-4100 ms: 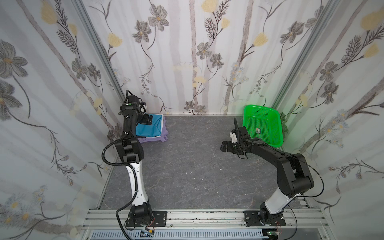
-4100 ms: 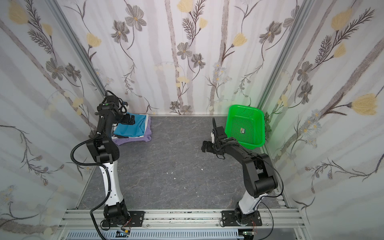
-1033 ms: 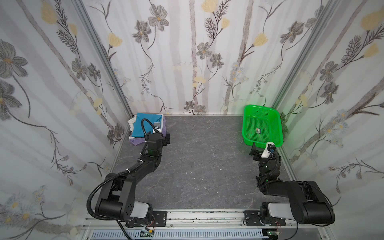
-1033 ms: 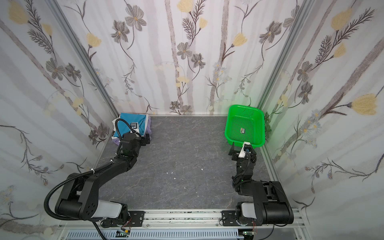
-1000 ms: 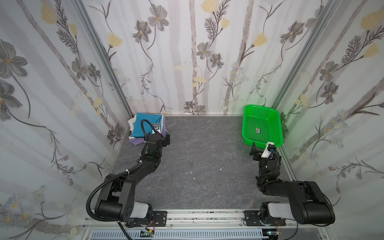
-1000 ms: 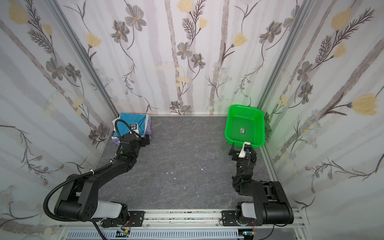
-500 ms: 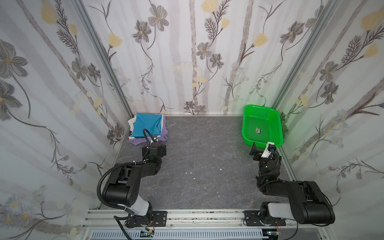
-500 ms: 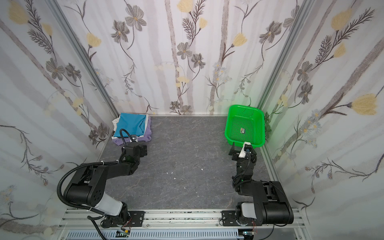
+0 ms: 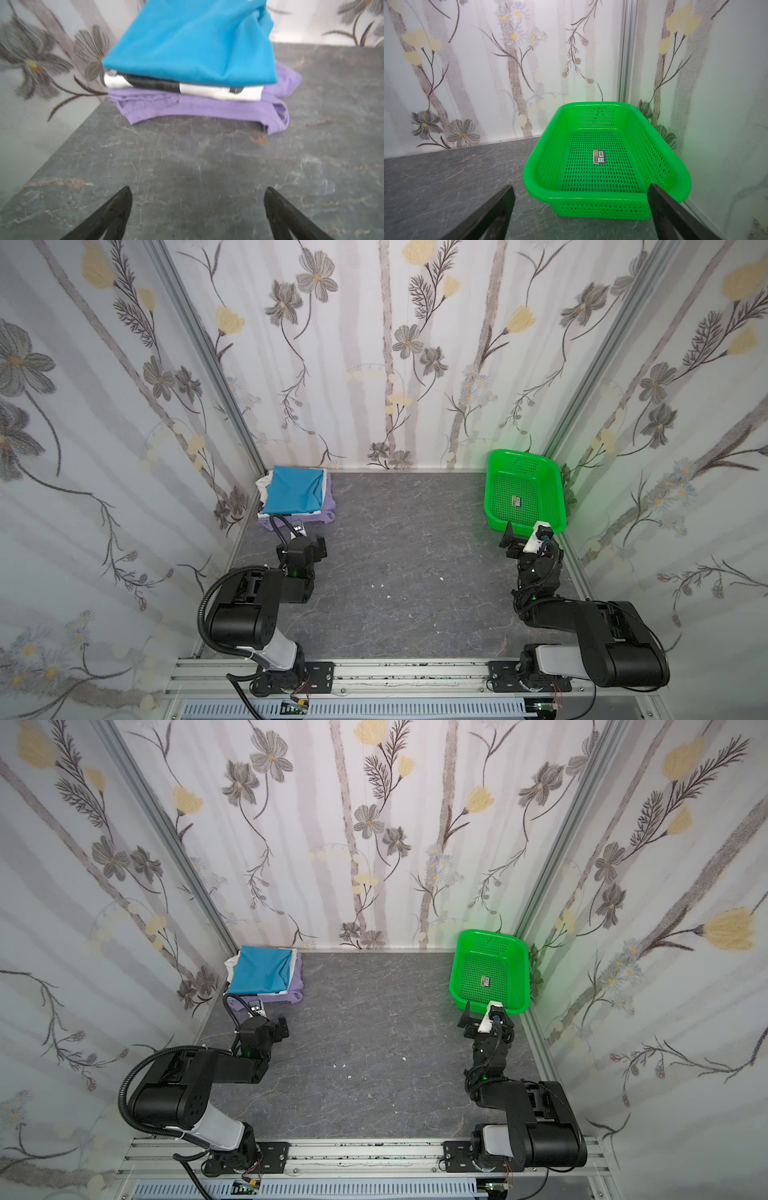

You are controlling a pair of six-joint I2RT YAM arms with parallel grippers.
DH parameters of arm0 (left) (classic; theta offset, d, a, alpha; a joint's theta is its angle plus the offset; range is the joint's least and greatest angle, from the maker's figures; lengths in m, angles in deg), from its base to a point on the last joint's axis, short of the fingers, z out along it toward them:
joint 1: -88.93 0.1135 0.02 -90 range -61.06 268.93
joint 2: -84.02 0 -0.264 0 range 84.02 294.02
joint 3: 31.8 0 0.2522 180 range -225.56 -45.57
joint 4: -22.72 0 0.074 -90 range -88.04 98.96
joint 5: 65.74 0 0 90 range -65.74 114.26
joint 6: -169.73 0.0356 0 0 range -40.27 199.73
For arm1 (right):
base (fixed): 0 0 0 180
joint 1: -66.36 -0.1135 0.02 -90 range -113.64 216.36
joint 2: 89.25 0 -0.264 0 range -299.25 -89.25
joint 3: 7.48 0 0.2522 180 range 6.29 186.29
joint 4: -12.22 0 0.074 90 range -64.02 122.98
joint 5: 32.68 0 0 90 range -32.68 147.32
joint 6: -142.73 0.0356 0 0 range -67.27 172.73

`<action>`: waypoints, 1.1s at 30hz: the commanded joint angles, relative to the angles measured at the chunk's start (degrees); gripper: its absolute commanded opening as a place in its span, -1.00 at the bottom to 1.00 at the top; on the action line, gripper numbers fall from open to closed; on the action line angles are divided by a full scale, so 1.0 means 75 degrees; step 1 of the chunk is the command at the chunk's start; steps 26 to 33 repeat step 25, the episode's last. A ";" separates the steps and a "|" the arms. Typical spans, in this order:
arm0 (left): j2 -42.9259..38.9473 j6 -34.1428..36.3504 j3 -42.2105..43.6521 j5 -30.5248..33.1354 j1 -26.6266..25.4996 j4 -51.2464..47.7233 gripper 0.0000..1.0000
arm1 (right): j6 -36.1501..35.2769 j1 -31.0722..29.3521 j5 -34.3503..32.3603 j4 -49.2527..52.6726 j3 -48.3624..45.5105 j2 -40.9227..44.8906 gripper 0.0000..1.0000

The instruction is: Fold and stack the t-shirts

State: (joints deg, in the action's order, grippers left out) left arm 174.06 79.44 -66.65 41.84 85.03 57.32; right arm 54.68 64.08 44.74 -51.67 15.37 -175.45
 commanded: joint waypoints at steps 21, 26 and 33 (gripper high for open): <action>0.0015 -0.0025 0.0010 -0.0399 0.0014 0.0912 1.00 | 0.0068 0.0000 -0.0117 -0.0011 0.0067 -0.0027 1.00; 0.0007 -0.0025 0.0020 -0.0384 0.0016 0.0946 1.00 | 0.0068 0.0000 -0.0104 -0.0005 0.0068 -0.0027 1.00; 0.0007 -0.0025 0.0020 -0.0384 0.0016 0.0946 1.00 | 0.0068 0.0000 -0.0104 -0.0005 0.0068 -0.0027 1.00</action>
